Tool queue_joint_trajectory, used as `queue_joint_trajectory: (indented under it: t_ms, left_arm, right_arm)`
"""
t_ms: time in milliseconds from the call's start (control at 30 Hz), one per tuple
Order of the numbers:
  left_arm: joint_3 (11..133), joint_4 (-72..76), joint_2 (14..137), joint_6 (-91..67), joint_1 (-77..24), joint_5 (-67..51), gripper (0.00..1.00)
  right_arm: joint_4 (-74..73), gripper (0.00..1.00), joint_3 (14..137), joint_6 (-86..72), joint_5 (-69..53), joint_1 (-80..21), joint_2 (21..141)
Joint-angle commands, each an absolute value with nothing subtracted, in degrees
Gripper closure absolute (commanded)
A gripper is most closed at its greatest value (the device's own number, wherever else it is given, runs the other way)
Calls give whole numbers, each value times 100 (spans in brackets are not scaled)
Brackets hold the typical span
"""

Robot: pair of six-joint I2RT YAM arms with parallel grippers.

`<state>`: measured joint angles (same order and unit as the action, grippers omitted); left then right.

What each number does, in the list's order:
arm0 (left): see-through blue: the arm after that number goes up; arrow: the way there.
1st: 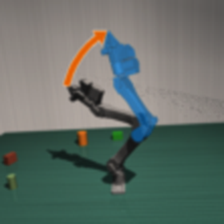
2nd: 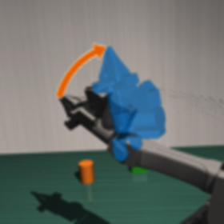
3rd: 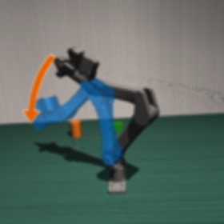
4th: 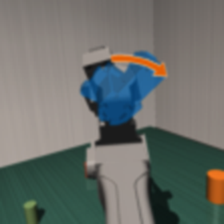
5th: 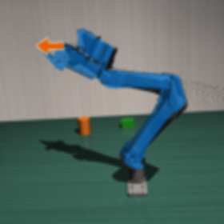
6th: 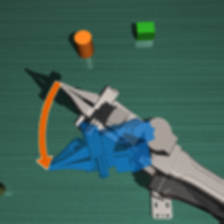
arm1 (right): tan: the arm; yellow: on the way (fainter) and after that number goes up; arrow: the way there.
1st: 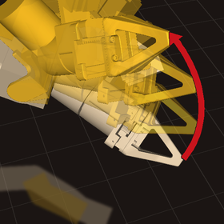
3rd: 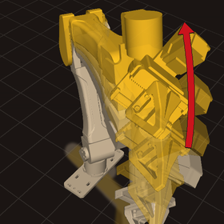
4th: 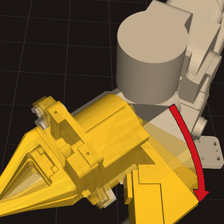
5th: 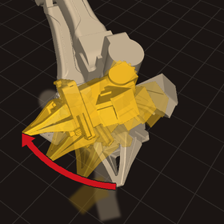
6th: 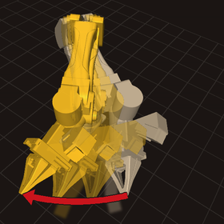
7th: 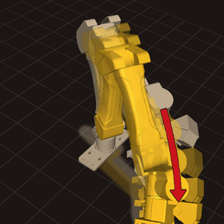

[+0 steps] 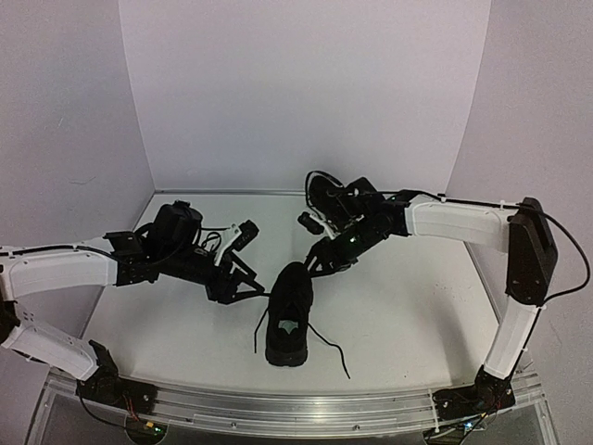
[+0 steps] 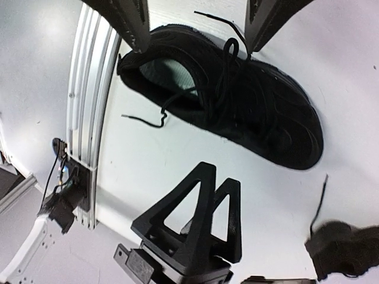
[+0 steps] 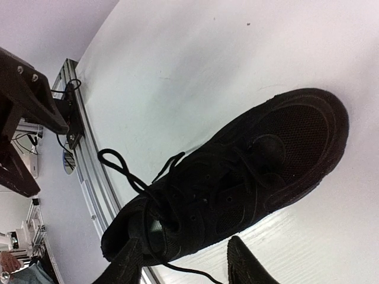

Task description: Tie the shoes

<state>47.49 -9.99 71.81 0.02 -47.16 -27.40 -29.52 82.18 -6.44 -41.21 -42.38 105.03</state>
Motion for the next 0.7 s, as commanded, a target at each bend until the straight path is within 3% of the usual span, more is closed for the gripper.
queue_joint_trajectory:
  t_ms: [0, 400, 500, 667]
  left_arm:
    - [5163, -879, 6970, -426, -4431, -2814, 38]
    - [6465, -1500, 8923, -201, -3753, -4118, 39]
    - [7044, -1842, 9524, -118, -3744, -4465, 42]
    - [7783, -2484, 10140, 101, -3744, -4853, 53]
  right_arm:
    - [-2591, 46, 8089, -756, -4094, -4160, 9934]
    - [-932, 22, 7040, -1135, -3443, -4087, 9037]
    - [-1088, 3, 7392, -1143, -3209, -4087, 9319]
    - [-1187, 2, 7916, -1372, -3611, -4063, 9682]
